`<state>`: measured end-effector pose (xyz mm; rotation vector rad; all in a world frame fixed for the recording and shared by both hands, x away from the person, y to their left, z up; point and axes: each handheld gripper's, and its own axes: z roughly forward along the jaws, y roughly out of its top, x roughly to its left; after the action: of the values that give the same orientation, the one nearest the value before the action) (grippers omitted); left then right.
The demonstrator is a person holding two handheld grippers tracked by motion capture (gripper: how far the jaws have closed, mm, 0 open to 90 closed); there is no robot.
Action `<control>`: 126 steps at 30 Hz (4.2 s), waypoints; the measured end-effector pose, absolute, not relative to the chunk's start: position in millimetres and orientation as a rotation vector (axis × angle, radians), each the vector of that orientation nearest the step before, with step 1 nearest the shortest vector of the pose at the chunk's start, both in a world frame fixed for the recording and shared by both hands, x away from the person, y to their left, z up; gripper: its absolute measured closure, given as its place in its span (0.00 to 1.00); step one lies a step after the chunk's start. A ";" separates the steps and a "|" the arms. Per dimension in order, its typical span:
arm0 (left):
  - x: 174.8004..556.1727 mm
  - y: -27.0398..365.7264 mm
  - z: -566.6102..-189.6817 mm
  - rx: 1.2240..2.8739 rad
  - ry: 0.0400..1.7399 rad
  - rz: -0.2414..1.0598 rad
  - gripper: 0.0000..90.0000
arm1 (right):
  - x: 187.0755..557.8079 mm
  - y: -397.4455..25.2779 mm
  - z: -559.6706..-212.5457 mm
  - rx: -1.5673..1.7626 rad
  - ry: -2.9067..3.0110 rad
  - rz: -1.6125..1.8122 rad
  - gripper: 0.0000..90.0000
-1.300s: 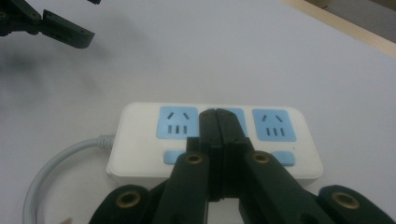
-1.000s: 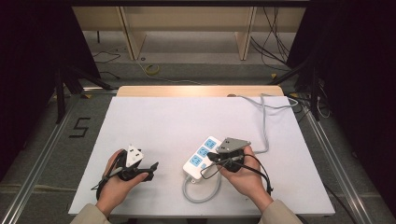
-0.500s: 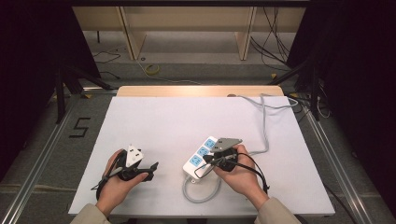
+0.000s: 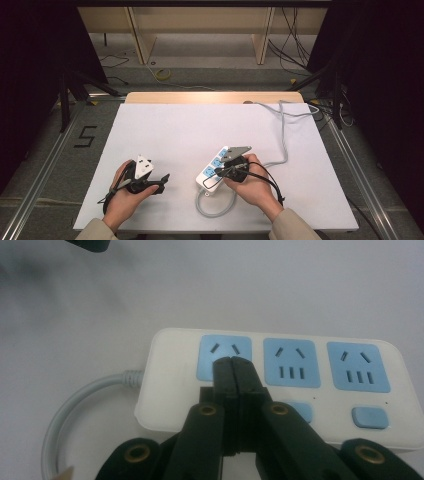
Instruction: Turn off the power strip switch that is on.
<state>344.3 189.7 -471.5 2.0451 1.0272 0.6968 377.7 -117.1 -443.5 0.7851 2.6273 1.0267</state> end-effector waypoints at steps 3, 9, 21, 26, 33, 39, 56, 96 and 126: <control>344.3 189.8 -471.5 2.045 1.027 0.696 0.22 | 378.9 -114.1 -444.3 0.787 2.640 1.004 1.00; 344.2 189.7 -471.5 2.045 1.027 0.696 0.22 | 382.1 -110.9 -446.5 0.788 2.664 0.962 1.00; 344.3 189.6 -471.6 2.046 1.026 0.695 0.22 | 385.3 -107.3 -449.0 0.788 2.705 0.907 1.00; 344.3 189.6 -471.6 2.046 1.025 0.693 0.22 | 385.3 -104.9 -449.8 0.782 2.716 0.875 1.00; 344.2 189.3 -471.8 2.047 1.025 0.693 0.22 | 385.5 -102.3 -448.7 0.805 2.719 0.849 1.00; 344.1 189.3 -471.8 2.046 1.026 0.693 0.22 | 384.9 -99.9 -447.5 0.798 2.723 0.816 1.00; 343.8 188.9 -472.0 2.046 1.028 0.693 0.22 | 384.9 -98.4 -447.3 0.816 2.722 0.797 1.00; 344.1 188.7 -472.4 2.049 1.025 0.694 0.22 | 382.8 -95.9 -445.8 0.785 2.706 0.737 1.00; 344.0 188.8 -472.5 2.050 1.025 0.692 0.22 | 385.2 -98.3 -447.7 0.801 2.701 0.756 1.00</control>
<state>344.0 188.8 -472.5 2.0503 1.0254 0.6924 385.2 -98.3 -447.7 0.8007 2.7015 0.7564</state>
